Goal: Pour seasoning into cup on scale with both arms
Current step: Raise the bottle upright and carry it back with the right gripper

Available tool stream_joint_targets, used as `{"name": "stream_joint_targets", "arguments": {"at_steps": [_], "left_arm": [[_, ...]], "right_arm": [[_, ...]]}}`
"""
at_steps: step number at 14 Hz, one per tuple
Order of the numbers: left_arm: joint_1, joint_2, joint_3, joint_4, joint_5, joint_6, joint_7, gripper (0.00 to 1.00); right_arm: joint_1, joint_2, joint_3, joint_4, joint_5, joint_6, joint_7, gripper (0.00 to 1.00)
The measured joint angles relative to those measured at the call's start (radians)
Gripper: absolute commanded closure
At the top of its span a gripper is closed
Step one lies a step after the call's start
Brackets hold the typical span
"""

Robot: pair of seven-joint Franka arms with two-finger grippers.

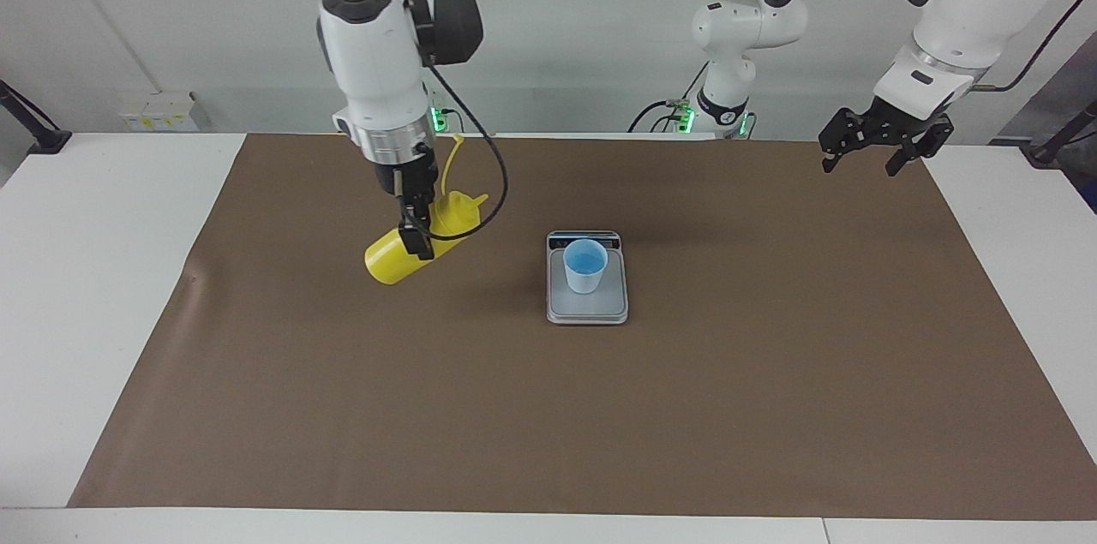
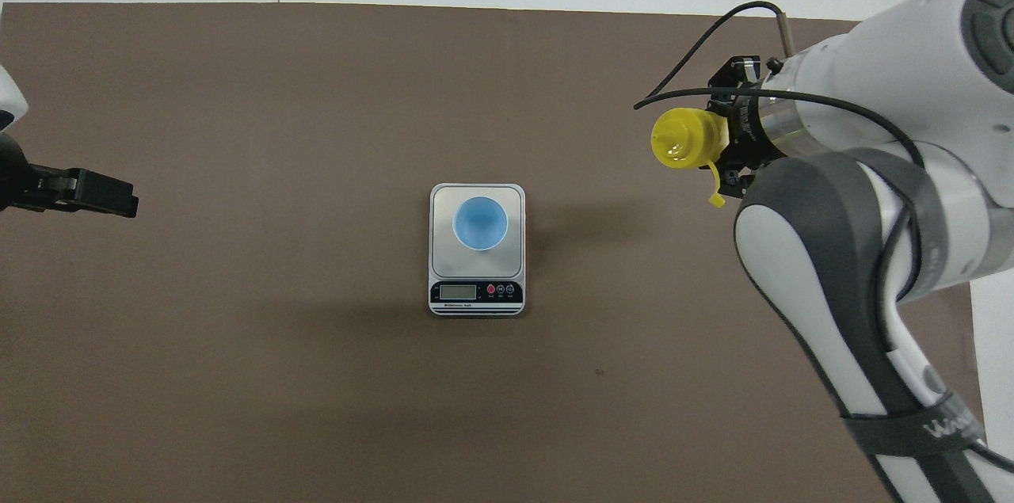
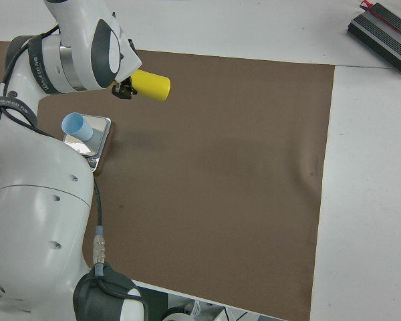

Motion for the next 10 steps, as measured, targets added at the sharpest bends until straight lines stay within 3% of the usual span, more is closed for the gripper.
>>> {"name": "stream_joint_targets", "arguments": {"at_steps": [3,10], "left_arm": [[0.0,0.0,-0.001,-0.006,0.0,0.006,0.0,0.0],[0.0,-0.004,-0.002,-0.009,0.0,0.006,0.0,0.0]], "right_arm": [[-0.068,-0.002,0.0,-0.021,0.134,-0.014,-0.127,1.0],[-0.2,-0.005,0.0,-0.102,0.283,-0.087,-0.447,1.0]]}}
